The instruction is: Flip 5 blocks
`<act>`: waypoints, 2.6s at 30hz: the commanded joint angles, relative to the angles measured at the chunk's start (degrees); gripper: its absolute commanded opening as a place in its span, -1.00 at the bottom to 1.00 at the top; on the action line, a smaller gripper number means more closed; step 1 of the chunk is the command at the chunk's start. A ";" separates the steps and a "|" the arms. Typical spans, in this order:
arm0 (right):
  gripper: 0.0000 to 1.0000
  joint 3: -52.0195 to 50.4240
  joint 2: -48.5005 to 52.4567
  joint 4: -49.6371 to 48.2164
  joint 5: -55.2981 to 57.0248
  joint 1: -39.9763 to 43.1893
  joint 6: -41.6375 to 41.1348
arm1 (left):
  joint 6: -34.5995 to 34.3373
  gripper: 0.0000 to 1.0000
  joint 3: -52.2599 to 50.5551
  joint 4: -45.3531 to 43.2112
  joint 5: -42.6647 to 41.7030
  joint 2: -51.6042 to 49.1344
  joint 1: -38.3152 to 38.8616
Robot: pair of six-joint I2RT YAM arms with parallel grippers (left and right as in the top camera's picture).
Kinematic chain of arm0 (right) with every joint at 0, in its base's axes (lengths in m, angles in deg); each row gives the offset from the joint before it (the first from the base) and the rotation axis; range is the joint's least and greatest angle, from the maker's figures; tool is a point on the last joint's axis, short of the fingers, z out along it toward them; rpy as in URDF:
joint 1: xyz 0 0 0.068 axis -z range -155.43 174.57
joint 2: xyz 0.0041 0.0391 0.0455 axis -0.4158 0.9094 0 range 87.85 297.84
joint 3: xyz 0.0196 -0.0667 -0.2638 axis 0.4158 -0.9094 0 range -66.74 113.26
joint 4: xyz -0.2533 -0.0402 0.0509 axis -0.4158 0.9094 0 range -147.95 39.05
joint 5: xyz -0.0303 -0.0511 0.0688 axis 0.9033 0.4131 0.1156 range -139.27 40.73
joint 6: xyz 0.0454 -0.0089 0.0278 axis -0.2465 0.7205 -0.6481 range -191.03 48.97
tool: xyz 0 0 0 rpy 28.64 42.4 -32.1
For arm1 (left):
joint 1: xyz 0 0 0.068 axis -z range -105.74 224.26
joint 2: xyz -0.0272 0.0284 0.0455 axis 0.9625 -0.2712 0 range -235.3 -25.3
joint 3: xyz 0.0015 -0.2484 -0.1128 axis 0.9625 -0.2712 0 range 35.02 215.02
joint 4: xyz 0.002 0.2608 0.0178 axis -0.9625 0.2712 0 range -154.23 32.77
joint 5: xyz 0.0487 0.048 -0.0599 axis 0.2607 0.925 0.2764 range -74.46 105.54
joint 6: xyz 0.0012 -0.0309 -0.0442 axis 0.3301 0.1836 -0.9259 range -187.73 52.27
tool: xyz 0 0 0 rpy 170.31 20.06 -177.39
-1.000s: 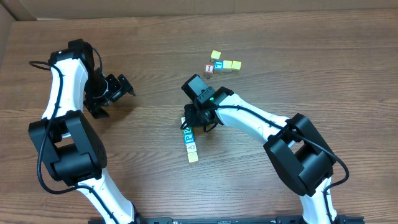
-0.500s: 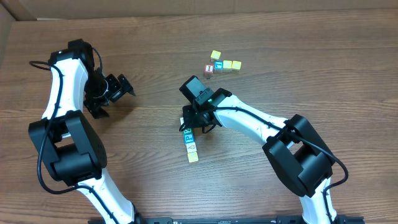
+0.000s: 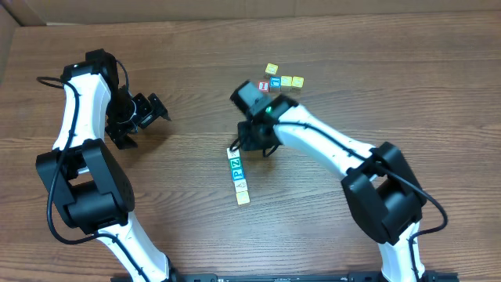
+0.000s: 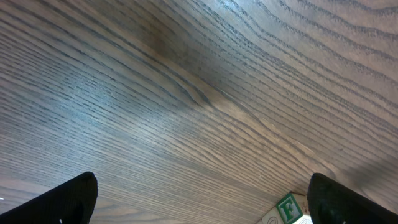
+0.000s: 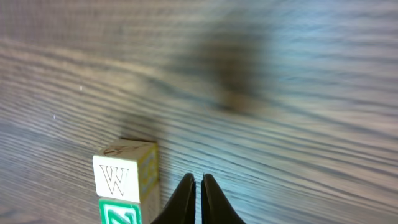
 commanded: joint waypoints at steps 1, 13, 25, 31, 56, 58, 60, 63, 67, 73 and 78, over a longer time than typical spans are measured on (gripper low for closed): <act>-0.83 4.52 -4.35 6.69 0.46 3.08 2.19 | 0.92 1.00 1.03 -0.07 -0.20 0.20 0.59; -0.92 0.92 -4.76 17.03 -11.17 3.48 1.22 | 0.92 1.00 1.03 -0.07 -0.20 0.20 0.59; -0.92 -6.84 -4.76 8.20 -4.31 -3.72 -12.15 | 0.92 1.00 1.03 -0.07 -0.20 0.20 0.59; -0.92 -8.79 -4.76 4.61 -0.70 -7.39 -15.04 | 0.92 1.00 1.03 -0.07 -0.20 0.20 0.59; -0.92 -8.81 -4.76 5.38 -1.53 -10.38 -17.86 | 0.92 0.99 1.03 -0.07 -0.20 0.20 0.59; -0.92 -8.81 -4.76 5.31 -2.67 -10.38 -17.90 | 0.90 0.99 1.03 -0.07 -0.20 0.20 0.59; -0.92 -8.81 -4.76 5.31 -2.71 -10.38 -18.03 | 0.92 1.00 1.03 -0.07 -0.20 0.20 0.59; -0.92 -8.81 -4.76 5.33 -2.80 -10.38 -18.03 | 0.92 0.99 1.03 -0.07 -0.20 0.20 0.59; -0.92 -8.81 -4.76 5.33 -3.76 -10.38 -18.05 | 0.90 0.99 1.03 -0.07 -0.20 0.20 0.59; -0.92 -8.81 -4.76 5.22 -4.44 -10.38 -18.05 | 0.92 1.00 1.03 -0.07 -0.20 0.20 0.59; -0.92 -8.81 -4.76 4.50 -5.53 -10.38 -18.05 | 0.92 1.00 1.03 -0.07 -0.20 0.20 0.59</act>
